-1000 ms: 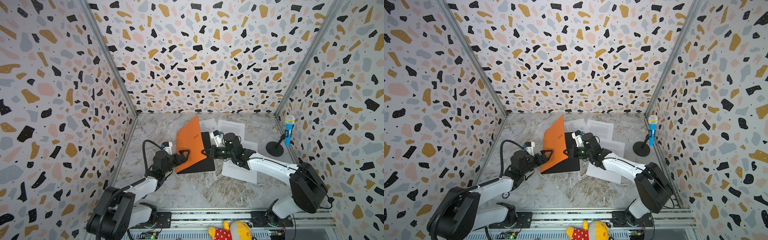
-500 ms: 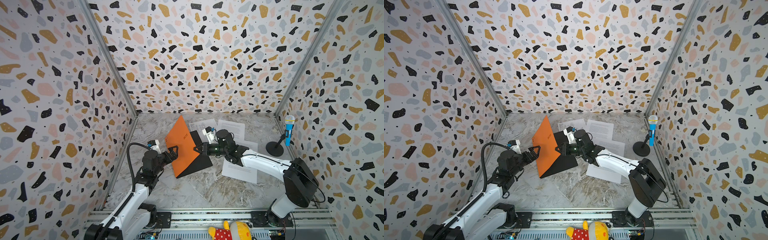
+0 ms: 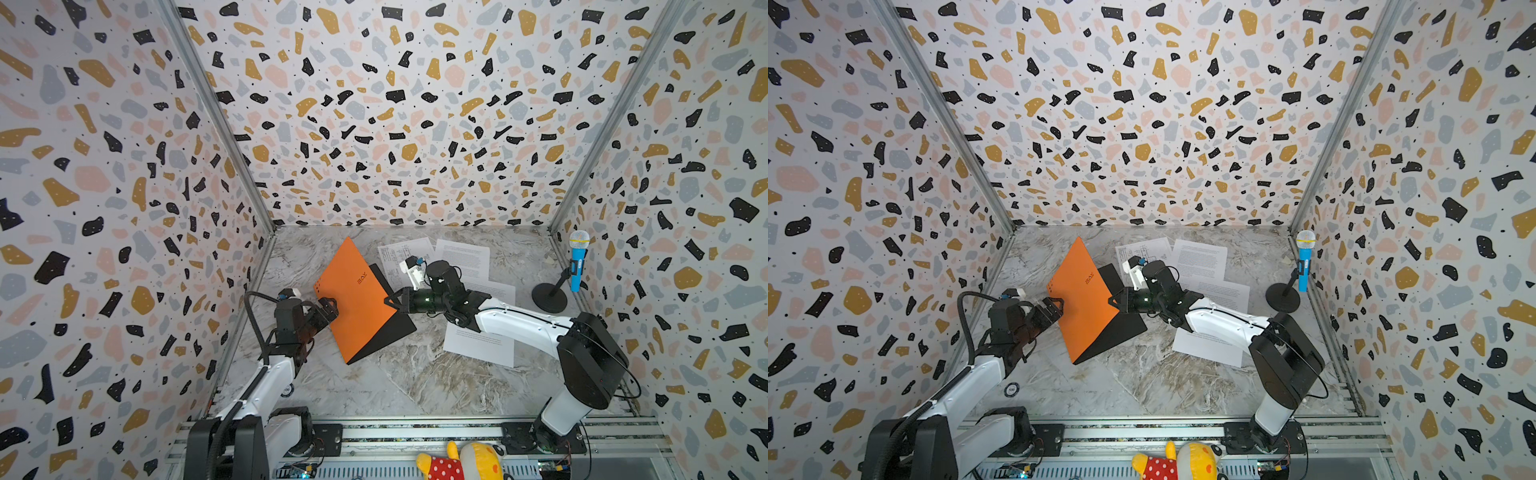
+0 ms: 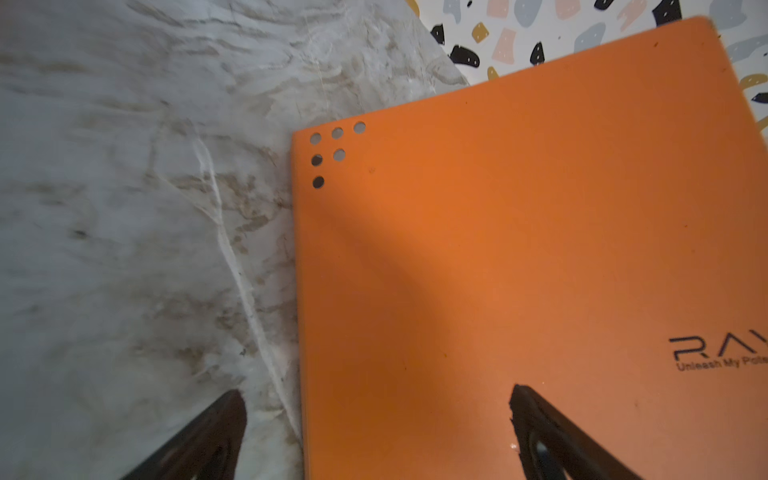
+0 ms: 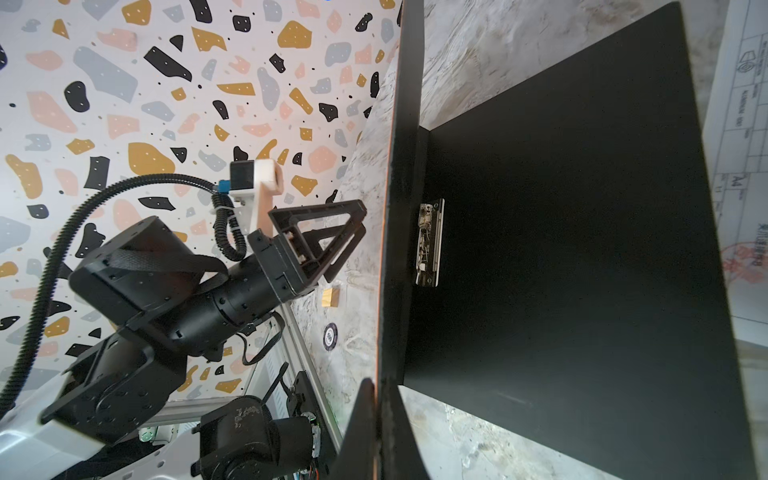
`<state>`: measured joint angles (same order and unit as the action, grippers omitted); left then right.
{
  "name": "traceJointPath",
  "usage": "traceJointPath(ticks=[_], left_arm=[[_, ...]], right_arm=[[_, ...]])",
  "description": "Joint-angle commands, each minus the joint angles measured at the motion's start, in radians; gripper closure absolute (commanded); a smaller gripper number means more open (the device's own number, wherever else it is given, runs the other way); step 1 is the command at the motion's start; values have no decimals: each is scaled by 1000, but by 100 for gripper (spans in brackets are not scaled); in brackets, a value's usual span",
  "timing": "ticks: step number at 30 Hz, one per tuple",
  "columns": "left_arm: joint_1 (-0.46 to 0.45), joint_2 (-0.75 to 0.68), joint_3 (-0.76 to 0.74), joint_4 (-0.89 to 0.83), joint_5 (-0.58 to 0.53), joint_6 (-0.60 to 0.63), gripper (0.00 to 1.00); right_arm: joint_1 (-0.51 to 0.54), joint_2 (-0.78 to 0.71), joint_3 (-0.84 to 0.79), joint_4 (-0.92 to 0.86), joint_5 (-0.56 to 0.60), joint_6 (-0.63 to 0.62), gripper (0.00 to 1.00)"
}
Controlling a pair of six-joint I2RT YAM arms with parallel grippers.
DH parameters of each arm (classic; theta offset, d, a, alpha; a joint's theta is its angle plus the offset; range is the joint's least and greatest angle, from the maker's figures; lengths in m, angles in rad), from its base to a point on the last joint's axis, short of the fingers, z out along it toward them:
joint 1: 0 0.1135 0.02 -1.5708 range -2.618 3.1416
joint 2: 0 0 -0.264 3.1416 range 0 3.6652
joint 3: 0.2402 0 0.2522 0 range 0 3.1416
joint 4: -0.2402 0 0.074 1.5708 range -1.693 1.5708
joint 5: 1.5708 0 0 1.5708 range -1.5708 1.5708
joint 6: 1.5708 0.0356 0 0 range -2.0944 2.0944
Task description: Put the files into the folder
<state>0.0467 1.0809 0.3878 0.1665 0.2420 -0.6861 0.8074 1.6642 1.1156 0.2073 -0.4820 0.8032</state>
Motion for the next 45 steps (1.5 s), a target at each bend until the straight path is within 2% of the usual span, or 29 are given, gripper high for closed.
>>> traceJointPath(ticks=[1, 11, 13, 16, 18, 27, 34, 45], left_arm=[[2, 30, -15, 112, 121, 11, 1], [-7, 55, -40, 175, 158, -21, 1], [-7, 43, -23, 112, 135, 3, 0], [-7, 1, 9, -65, 23, 23, 1], [-7, -24, -8, -77, 27, -6, 1], [-16, -47, -116, 77, 83, -82, 1], [-31, 60, -110, 216, 143, -88, 0], [-92, 164, -52, 335, 157, -110, 0]], right_arm=[[4, -37, 31, 23, -7, -21, 99], [16, -69, 20, 32, -8, -20, 100], [16, -76, 18, 23, 3, -24, 100], [16, -79, 15, 21, 8, -27, 100], [16, -77, 13, 23, 5, -29, 100], [16, -69, -1, 36, -6, -30, 100], [16, -92, -15, 35, 2, -27, 100], [56, -122, -14, 34, 12, -15, 100]])
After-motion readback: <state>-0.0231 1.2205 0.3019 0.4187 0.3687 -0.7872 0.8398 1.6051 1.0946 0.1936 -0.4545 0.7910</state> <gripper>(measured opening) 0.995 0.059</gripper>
